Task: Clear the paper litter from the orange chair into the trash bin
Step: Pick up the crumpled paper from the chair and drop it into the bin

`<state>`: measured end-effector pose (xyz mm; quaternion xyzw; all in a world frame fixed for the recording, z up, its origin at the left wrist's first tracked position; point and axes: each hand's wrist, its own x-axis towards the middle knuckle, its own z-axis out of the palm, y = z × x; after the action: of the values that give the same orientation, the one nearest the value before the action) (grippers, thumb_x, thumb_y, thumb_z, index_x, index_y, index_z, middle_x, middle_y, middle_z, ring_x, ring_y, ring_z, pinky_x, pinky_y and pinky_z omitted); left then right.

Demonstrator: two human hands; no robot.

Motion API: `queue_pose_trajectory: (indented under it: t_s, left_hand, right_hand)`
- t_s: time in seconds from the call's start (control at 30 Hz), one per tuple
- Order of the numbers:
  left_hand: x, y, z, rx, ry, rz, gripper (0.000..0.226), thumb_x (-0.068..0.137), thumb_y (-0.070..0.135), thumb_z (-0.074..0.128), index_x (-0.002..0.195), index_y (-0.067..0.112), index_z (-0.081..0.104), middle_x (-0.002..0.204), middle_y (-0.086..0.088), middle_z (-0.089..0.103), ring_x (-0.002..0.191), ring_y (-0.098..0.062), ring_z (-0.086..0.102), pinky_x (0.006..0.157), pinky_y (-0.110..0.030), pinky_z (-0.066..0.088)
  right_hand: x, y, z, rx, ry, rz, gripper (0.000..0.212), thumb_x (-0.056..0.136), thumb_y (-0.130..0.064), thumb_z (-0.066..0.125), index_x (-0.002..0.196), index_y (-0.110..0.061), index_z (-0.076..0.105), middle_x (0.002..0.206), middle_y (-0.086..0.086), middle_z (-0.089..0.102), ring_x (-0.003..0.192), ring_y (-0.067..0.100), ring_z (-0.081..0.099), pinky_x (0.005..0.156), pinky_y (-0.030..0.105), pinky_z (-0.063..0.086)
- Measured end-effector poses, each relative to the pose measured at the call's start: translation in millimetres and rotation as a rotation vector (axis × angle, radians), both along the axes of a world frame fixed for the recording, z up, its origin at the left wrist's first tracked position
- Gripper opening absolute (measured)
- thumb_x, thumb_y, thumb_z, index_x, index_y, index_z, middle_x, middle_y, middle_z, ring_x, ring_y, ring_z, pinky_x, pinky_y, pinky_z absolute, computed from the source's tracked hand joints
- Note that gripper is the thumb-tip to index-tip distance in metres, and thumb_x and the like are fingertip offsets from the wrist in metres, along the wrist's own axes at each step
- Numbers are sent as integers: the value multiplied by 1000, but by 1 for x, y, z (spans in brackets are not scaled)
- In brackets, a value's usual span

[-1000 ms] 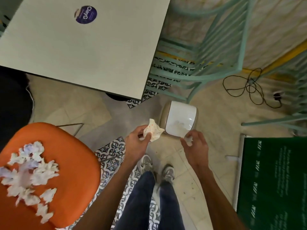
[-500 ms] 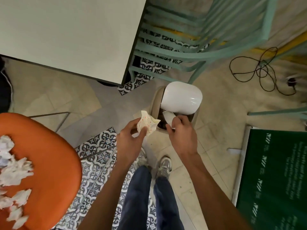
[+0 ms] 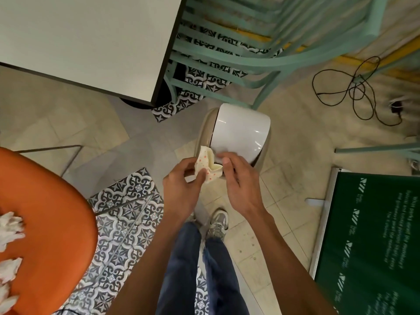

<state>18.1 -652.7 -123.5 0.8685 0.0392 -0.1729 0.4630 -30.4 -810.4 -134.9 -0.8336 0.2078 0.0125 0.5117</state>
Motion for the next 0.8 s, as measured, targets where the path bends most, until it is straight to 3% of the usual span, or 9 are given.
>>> queue_pose_trajectory:
  t_s: [0.1, 0.2, 0.3, 0.43, 0.57, 0.73, 0.8]
  left_hand:
    - [-2, -9, -1, 1, -36, -26, 32, 93, 18, 79, 124, 21, 74, 107, 10, 77, 95, -1, 72, 86, -15, 57]
    - [-2, -17, -2, 2, -57, -28, 31, 94, 17, 78, 124, 19, 75, 110, 7, 77, 95, -2, 72, 87, -17, 58]
    - [-2, -19, -1, 10, -58, -75, 31, 95, 20, 77, 125, 19, 75, 112, 7, 77, 95, 1, 71, 85, -12, 56]
    - [2, -18, -1, -14, -77, -125, 31, 97, 20, 74, 128, 18, 75, 112, 10, 78, 94, 2, 72, 84, -13, 57]
    - [13, -19, -1, -31, -112, -128, 27, 98, 19, 72, 125, 19, 76, 110, 11, 78, 93, 2, 73, 85, -15, 57]
    - [29, -14, -6, 54, -223, -53, 19, 98, 13, 70, 117, 15, 75, 109, 4, 76, 93, -3, 71, 85, -24, 61]
    - [35, -16, -8, 97, -236, -60, 29, 96, 19, 74, 124, 16, 68, 117, 0, 71, 97, -7, 67, 87, -25, 60]
  right_hand:
    - [-6, 0, 8, 36, -32, 23, 39, 116, -42, 37, 129, -22, 67, 118, -6, 69, 109, 13, 69, 87, 33, 62]
    - [-8, -1, 12, -39, -7, -20, 24, 110, -35, 55, 125, -21, 69, 118, -5, 70, 101, 7, 71, 79, 13, 58]
    - [-10, -6, 13, -70, -30, -79, 21, 106, -32, 65, 121, -20, 72, 116, -3, 71, 95, 4, 73, 76, 7, 54]
    - [-13, -14, 17, -65, -85, -55, 25, 103, -30, 72, 126, -21, 73, 116, -3, 71, 98, 0, 71, 82, 11, 57]
    - [-16, -20, 15, -179, -127, 0, 22, 104, -20, 71, 126, -18, 74, 115, -2, 72, 97, 7, 72, 85, 23, 61]
    - [-17, -32, 17, -349, -105, 38, 18, 105, -13, 66, 121, -13, 75, 113, 5, 70, 93, 17, 69, 85, 3, 45]
    - [-15, -34, 16, -429, -103, 121, 17, 104, -12, 67, 119, -11, 75, 113, 7, 69, 89, 23, 70, 80, 19, 56]
